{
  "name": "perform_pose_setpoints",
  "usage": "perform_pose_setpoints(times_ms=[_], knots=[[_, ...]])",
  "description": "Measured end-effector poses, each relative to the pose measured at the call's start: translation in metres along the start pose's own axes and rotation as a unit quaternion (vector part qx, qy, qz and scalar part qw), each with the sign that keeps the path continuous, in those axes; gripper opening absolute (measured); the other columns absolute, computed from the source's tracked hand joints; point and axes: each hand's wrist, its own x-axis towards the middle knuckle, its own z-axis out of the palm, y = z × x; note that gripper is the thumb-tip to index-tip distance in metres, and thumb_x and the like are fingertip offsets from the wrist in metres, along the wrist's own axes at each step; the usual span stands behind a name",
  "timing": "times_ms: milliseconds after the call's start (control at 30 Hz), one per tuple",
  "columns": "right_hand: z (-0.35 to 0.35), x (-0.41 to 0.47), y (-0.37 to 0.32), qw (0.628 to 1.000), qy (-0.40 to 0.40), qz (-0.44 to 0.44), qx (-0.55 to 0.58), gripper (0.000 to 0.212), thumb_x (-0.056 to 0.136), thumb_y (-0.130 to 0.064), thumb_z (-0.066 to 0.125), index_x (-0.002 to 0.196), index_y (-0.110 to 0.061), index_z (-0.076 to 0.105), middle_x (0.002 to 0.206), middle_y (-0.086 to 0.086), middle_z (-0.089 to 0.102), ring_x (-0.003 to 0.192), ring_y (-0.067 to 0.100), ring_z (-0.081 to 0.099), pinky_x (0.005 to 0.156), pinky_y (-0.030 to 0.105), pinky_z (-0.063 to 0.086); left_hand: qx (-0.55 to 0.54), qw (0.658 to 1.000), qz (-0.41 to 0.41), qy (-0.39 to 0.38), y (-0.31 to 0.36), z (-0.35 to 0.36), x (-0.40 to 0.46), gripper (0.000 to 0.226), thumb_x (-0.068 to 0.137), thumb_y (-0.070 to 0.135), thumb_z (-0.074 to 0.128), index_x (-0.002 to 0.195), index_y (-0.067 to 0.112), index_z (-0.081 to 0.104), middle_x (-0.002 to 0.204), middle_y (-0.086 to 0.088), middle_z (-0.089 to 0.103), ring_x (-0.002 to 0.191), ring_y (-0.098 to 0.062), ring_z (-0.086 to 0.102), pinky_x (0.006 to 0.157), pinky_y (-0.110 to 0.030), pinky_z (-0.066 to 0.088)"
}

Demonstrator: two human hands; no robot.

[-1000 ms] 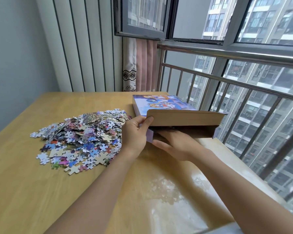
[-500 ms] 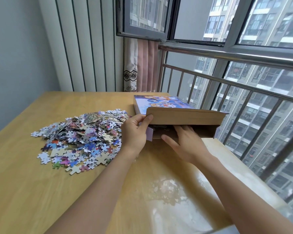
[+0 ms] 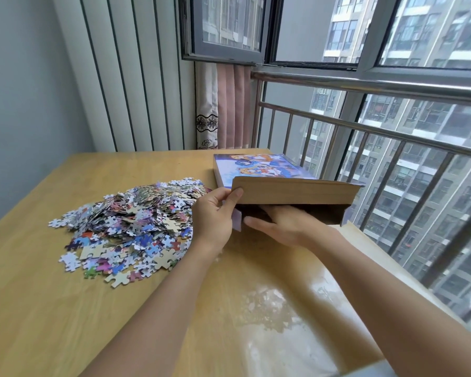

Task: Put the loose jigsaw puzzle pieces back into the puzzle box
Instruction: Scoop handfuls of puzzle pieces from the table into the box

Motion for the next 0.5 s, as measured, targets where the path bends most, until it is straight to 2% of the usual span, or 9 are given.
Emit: perform_pose_setpoints(times_ms=[100,167,267,367,433,500], knots=[[-0.01,-0.012,0.017,0.999,-0.003,0.02,-0.041,0.062,0.094,-0.073,0.036,0.145,-0.039,0.047,0.147,-0.006,0.054,0.13,0.019,0.05,0.104,0.034,0.043,0.002,1.0,0.002,-0.001,0.003,0.003,-0.002,0.023,0.095,0.034,0.066,0.082,0.017,0.073,0.064,-0.002,0.068,0.064,-0.025,0.063,0.067,-0.03,0.051],[-0.011,-0.016,0.022,0.996,0.031,0.01,-0.084,0.057,0.096,-0.069,0.037,0.138,-0.037,0.056,0.134,-0.004,0.064,0.119,0.02,0.058,0.097,0.037,0.049,0.002,1.0,0.004,0.004,0.003,0.003,0.0,0.026,0.095,0.035,0.066,0.081,0.015,0.073,0.064,-0.009,0.068,0.064,-0.034,0.062,0.068,-0.036,0.052],[-0.006,-0.018,0.009,0.994,0.066,-0.089,-0.012,0.051,0.097,-0.064,0.038,0.125,-0.031,0.065,0.12,-0.008,0.07,0.107,0.016,0.064,0.089,0.04,0.053,-0.013,1.0,0.001,0.008,0.001,0.002,0.002,0.029,0.093,0.041,0.067,0.077,0.017,0.072,0.059,-0.009,0.066,0.059,-0.033,0.06,0.07,-0.044,0.052],[0.002,-0.01,-0.014,0.984,0.023,-0.175,0.035,0.031,0.104,-0.051,0.041,0.108,-0.031,0.065,0.106,-0.015,0.068,0.093,0.01,0.06,0.084,0.038,0.051,-0.02,1.0,-0.008,0.012,0.001,0.0,0.003,0.027,0.092,0.04,0.068,0.075,0.019,0.071,0.053,-0.001,0.062,0.054,-0.024,0.055,0.065,-0.04,0.051],[0.001,0.0,-0.021,0.989,-0.009,-0.147,0.03,0.034,0.102,-0.06,0.038,0.114,-0.04,0.062,0.115,-0.015,0.067,0.102,0.01,0.059,0.09,0.033,0.049,-0.03,0.999,-0.014,0.008,0.003,0.0,0.002,0.026,0.094,0.034,0.067,0.074,0.018,0.07,0.047,0.003,0.056,0.048,-0.019,0.05,0.059,-0.033,0.045],[-0.004,0.011,-0.018,0.996,-0.038,-0.071,0.024,0.055,0.092,-0.077,0.032,0.131,-0.046,0.056,0.139,-0.012,0.058,0.127,0.015,0.051,0.105,0.03,0.041,-0.03,0.999,-0.011,-0.004,0.003,0.001,0.001,0.024,0.094,0.033,0.067,0.077,0.016,0.072,0.051,0.004,0.06,0.053,-0.018,0.055,0.063,-0.031,0.05]])
